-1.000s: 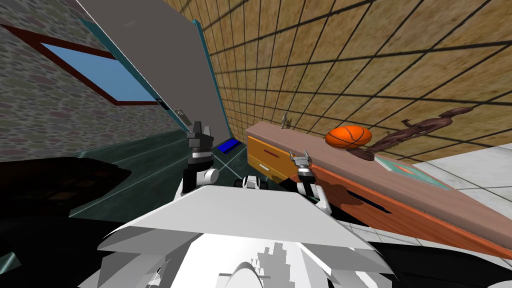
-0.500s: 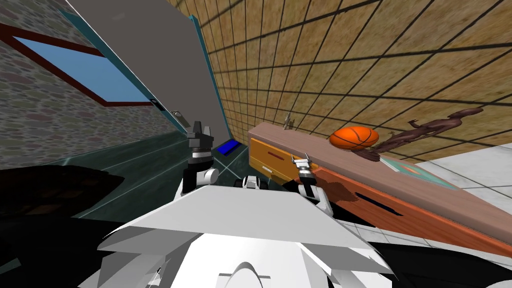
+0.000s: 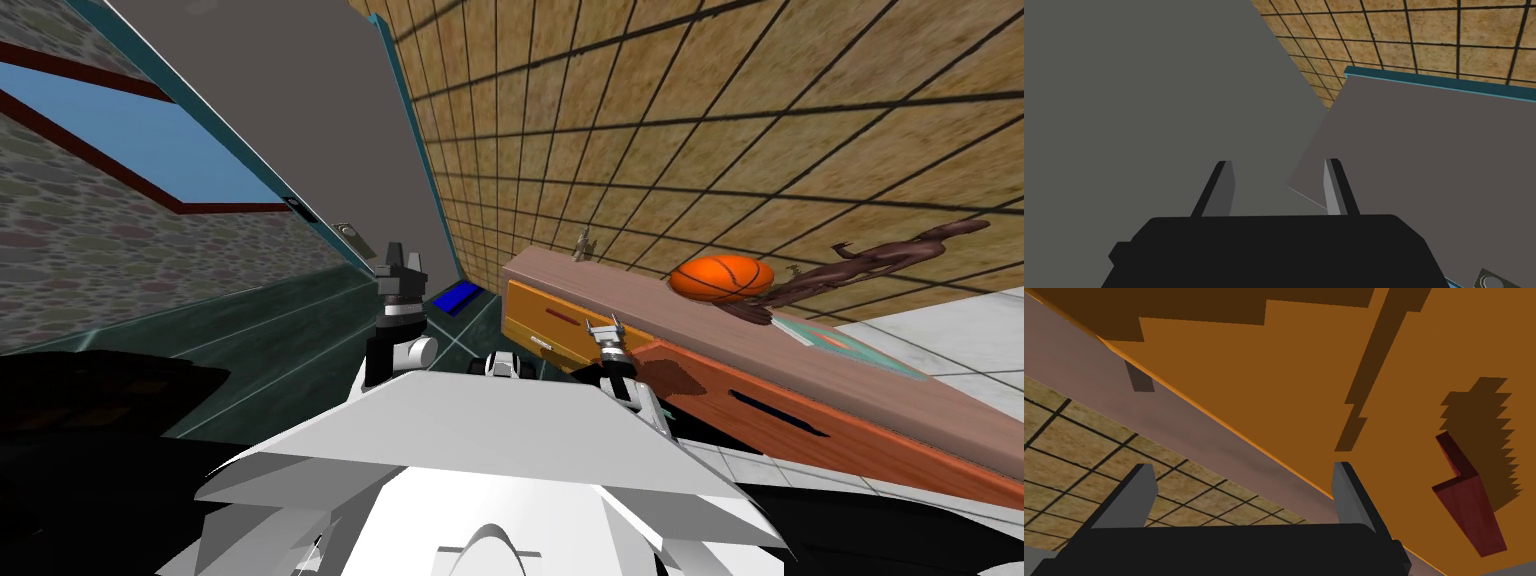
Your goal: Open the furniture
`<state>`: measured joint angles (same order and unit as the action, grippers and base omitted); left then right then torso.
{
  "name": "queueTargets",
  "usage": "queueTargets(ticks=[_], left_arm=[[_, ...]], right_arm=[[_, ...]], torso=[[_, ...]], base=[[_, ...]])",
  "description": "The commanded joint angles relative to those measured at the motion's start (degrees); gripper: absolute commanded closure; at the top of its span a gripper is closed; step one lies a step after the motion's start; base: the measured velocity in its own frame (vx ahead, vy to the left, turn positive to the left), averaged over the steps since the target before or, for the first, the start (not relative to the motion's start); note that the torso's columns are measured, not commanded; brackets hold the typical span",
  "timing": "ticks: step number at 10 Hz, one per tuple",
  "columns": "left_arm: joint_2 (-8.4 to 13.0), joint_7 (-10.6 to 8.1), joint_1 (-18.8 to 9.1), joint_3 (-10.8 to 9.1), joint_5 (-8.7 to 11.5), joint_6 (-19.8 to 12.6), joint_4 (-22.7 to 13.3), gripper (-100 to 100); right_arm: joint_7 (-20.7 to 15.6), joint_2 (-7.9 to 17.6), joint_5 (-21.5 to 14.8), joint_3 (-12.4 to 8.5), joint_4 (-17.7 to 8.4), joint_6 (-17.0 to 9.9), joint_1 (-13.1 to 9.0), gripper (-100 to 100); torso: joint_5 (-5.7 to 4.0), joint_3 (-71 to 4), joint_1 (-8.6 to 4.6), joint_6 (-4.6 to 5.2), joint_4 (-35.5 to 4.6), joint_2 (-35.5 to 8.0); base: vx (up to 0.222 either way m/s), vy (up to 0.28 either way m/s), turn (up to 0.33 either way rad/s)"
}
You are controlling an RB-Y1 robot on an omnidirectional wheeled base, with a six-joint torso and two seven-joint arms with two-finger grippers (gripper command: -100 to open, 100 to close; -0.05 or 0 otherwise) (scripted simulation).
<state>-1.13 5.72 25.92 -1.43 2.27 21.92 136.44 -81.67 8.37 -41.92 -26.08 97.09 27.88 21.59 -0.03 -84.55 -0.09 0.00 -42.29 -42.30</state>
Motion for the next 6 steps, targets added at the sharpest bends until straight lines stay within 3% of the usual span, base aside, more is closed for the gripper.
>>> queueTargets(ticks=[1, 6], left_arm=[[0.0, 0.00, 0.0, 0.00, 0.0, 0.0, 0.0, 0], [0.0, 0.00, 0.0, 0.00, 0.0, 0.0, 0.0, 0]], right_arm=[[-4.6, -0.9, -3.4, -2.3, -3.3, -1.0, 0.1, -100], [-11.9, -4.3, -8.1, -5.6, -7.6, -2.1, 0.4, -100]], torso=[[0.03, 0.0, 0.12, 0.01, 0.0, 0.0], [-0.04, 0.0, 0.06, -0.11, 0.0, 0.1]], base=[[0.089, 0.193, -0.112], [0.087, 0.163, -0.066]])
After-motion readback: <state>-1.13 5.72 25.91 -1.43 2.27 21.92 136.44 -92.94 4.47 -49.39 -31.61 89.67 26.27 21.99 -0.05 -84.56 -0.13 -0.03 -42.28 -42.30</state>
